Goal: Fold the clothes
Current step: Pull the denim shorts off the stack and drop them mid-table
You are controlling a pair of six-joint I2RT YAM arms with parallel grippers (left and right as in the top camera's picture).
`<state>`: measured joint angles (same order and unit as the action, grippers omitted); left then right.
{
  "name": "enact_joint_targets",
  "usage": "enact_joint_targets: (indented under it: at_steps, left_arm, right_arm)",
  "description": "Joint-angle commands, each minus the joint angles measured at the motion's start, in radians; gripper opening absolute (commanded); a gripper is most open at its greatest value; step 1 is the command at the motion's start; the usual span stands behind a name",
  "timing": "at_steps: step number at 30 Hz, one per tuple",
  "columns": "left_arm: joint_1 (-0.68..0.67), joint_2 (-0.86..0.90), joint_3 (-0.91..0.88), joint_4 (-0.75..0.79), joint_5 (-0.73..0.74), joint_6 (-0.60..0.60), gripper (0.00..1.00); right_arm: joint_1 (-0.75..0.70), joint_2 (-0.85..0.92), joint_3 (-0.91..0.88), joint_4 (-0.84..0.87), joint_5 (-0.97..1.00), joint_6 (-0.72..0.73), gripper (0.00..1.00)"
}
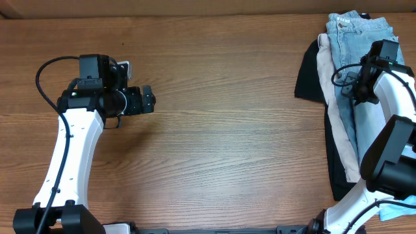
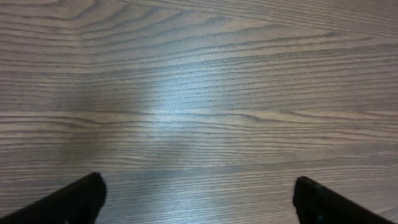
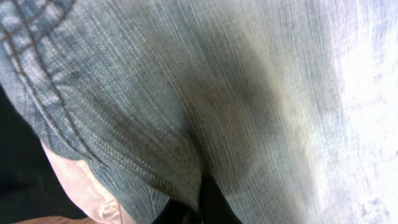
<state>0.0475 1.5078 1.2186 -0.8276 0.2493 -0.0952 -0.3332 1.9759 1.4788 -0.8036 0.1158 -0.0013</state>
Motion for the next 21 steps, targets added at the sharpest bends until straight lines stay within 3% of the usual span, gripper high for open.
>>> enact_joint_targets:
  at_steps: [1, 9, 15, 21]
  left_arm:
    - [-0.002, 0.008, 0.021, 0.003, -0.051, 0.021, 0.93]
    - [0.0, 0.008, 0.037, 0.024, -0.077, 0.02, 0.94]
    - [0.025, 0.008, 0.064, 0.016, -0.081, 0.02, 0.97]
    - [0.1, 0.008, 0.068, 0.016, -0.148, 0.021, 1.0]
  right_arm:
    - [-0.002, -0.01, 0.04, -0.02, 0.02, 0.033, 0.04]
    - [0.128, -0.107, 0.225, -0.288, -0.078, 0.035, 0.04]
    - [0.374, -0.117, 0.281, -0.463, -0.119, 0.086, 0.04]
    - [0.66, -0.117, 0.252, -0.484, -0.204, 0.146, 0.04]
